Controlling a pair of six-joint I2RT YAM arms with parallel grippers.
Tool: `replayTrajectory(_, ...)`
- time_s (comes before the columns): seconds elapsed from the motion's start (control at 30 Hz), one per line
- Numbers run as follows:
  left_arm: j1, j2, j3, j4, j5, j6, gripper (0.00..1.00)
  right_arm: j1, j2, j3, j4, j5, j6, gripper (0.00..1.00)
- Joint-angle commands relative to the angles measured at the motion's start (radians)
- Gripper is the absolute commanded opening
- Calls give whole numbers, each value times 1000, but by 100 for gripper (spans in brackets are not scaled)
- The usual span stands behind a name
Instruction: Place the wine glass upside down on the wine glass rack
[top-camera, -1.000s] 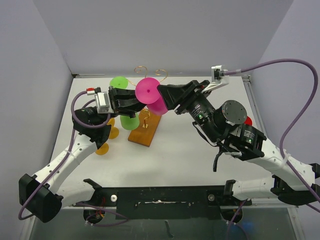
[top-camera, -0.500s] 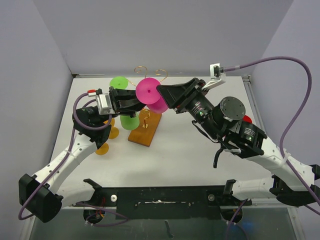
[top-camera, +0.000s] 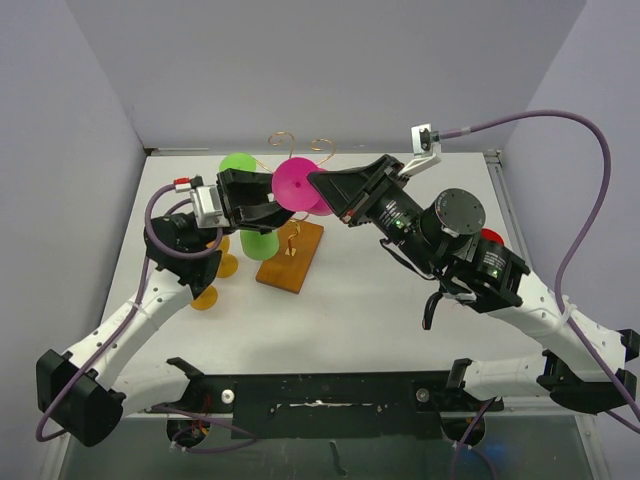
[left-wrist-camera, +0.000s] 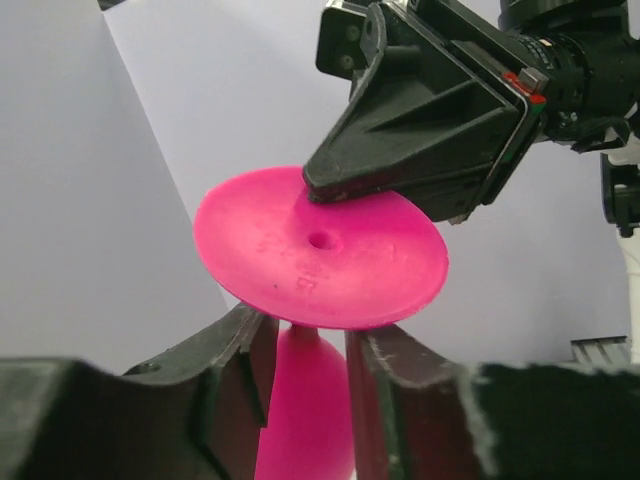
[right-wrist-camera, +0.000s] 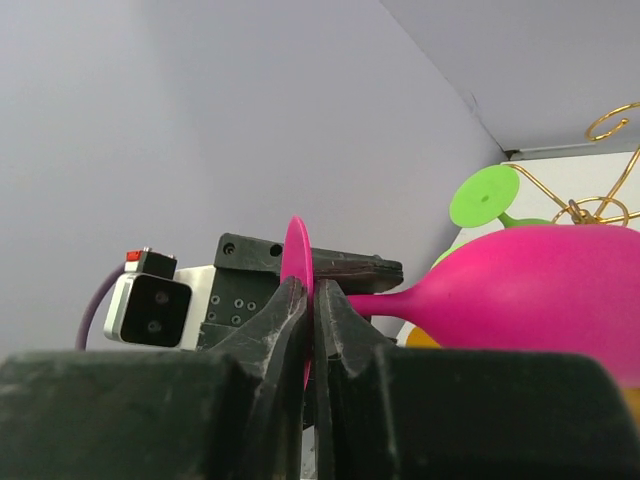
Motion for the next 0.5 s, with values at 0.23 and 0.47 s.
replayTrajectory(0.23, -6, -146, -4, -162, -219, 92, 56, -17, -61, 7, 76, 122, -118, 0)
replayTrajectory(0.47, -6, -243, 19, -434, -538, 193, 58, -109, -68, -9, 101, 172, -229, 0)
